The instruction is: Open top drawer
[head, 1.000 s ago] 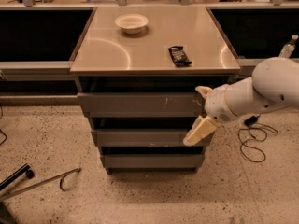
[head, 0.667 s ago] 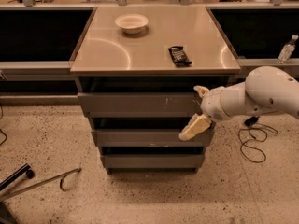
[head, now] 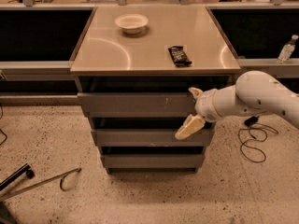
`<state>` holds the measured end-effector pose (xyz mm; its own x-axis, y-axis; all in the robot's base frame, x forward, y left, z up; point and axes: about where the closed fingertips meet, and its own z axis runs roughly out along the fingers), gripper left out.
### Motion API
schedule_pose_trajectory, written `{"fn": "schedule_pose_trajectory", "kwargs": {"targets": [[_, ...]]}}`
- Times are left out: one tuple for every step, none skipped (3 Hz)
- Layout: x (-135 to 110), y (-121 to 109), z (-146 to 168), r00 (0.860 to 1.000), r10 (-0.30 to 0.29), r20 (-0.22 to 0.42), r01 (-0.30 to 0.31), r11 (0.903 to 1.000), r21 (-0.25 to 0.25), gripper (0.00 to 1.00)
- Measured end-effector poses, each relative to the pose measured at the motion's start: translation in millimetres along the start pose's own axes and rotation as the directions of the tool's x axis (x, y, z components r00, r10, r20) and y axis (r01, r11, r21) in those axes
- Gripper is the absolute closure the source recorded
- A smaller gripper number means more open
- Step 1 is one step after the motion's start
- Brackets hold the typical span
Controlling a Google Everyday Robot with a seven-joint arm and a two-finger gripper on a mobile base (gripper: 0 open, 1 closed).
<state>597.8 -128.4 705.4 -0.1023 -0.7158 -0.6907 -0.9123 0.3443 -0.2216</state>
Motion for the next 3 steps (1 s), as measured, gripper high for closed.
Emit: {"fn": "schedule_pose_trajectory", "kwargs": {"targets": [[4, -11, 10, 1.0, -0.002, 0.01, 0.002, 0.9999, 0.015, 0.0], [9, -19, 18, 1.0, 0.001, 0.017, -0.001, 0.9997, 0.023, 0.0], [13, -29, 26, 0.999, 0.027, 0.036, -0.028, 0.9993, 0.027, 0.0]]}}
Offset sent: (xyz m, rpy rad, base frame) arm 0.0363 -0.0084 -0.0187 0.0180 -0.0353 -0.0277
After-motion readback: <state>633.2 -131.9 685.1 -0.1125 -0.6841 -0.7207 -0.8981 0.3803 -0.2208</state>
